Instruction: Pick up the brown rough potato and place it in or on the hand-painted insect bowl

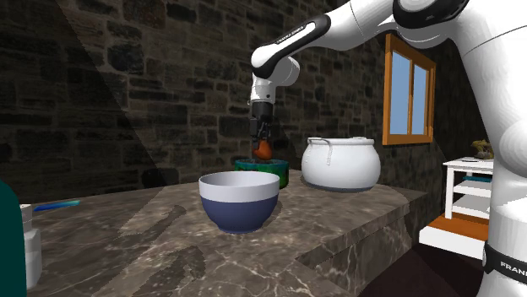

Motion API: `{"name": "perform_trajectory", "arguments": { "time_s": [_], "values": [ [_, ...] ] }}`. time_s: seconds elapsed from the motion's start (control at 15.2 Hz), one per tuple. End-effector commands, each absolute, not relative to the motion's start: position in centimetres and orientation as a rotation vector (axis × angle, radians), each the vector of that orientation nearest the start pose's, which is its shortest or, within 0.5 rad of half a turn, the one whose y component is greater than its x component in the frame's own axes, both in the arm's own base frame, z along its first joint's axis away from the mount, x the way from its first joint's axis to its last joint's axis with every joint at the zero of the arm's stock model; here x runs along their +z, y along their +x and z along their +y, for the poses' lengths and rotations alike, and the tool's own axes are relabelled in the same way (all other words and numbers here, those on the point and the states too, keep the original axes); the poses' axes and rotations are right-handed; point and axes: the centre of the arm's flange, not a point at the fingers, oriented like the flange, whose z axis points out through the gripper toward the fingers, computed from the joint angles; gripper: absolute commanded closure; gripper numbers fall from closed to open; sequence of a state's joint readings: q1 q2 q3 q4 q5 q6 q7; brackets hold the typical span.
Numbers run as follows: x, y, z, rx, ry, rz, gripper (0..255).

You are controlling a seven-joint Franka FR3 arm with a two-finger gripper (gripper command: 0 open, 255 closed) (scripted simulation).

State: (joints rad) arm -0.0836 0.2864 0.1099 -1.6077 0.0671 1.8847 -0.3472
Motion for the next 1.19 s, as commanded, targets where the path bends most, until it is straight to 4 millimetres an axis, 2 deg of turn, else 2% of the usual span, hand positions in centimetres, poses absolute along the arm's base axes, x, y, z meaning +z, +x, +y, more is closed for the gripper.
{"name": "perform_trajectory", "arguments": {
  "time_s": [0.0,0.33,0.59,1.12],
  "values": [
    [46.2,64.5,1.4,-0.008,-3.001,-0.526,0],
    [46.1,64.5,1.4,-0.008,-3.001,-0.526,0],
    [51.1,64.6,1.0,-0.008,-3.001,-0.526,0],
    [51.1,64.6,1.0,-0.008,-3.001,-0.526,0]
  ]
}}
